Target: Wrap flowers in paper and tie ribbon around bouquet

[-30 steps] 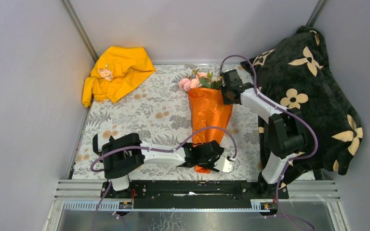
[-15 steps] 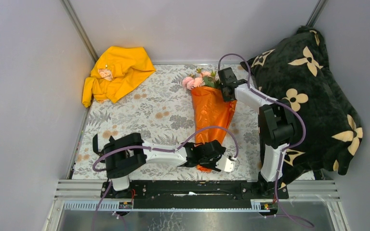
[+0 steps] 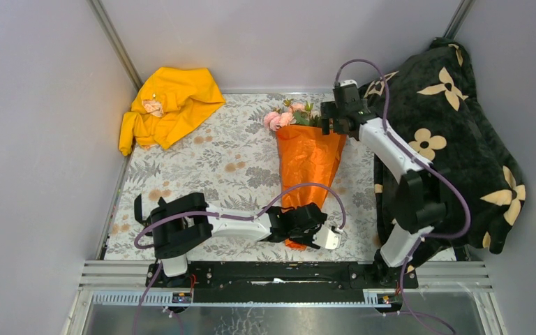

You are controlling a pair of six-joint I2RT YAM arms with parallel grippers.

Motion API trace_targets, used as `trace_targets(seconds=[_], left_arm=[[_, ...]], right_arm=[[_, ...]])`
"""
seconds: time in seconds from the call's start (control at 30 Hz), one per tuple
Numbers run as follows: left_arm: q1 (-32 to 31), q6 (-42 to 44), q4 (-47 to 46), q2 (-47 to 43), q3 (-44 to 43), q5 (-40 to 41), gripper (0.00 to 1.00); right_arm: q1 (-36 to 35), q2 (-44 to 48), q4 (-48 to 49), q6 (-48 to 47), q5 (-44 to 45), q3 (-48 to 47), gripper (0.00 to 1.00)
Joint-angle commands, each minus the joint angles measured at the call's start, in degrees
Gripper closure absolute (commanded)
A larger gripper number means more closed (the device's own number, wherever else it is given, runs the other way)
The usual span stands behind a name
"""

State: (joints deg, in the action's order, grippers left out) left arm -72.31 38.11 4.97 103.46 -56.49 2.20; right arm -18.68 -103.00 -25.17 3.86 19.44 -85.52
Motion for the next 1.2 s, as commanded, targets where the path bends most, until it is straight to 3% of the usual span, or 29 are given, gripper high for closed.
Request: trace_targets(seconds=[0.0,0.13,0.33,0.47,0.7,0.8,1.1,1.13,1.17], left_arm=[[-1.34,-2.78,14.72,6.09,4.37,-8.13,0.34],[-1.33,-2.78,14.71,5.97,4.41,-8.02,0.34],[-1.27,-2.86,14.71,5.90,4.46,-7.92,0.33],[-1.34,-2.93,14.70,5.90,4.42,-7.87,0.33],[-1.33,-2.95,14.66,5.92,4.43,-7.93,0.33],[-1.31,-2.95,14.66,5.93,4.41,-7.86,0.33],[-0.89,-2.45,17.18,3.84,3.14,-8.26,0.33],[-0.63,-2.43,18.64,2.82,1.82,-8.33,0.32],[-0.18,-2.42,20.49,1.63,0.34,-8.79,0.29]], right_arm=[[-0.13,11.25,-3.59,8.23,-9.57,6.52,0.00],[-0.13,17.27,1.19,13.85,-15.45,18.76,0.00],[-0.07,19.30,8.46,19.27,-18.11,31.33,0.00],[-0.04,16.87,13.94,21.26,-25.34,35.62,0.00],[0.11,11.61,20.66,23.38,-29.49,41.22,0.04],[0.30,10.19,23.36,23.69,-31.12,42.93,0.18],[0.31,10.54,28.51,23.62,-34.45,44.74,0.93],[0.31,10.66,28.58,23.45,-34.25,44.67,1.00],[0.31,10.71,28.55,23.29,-34.01,44.45,1.00]])
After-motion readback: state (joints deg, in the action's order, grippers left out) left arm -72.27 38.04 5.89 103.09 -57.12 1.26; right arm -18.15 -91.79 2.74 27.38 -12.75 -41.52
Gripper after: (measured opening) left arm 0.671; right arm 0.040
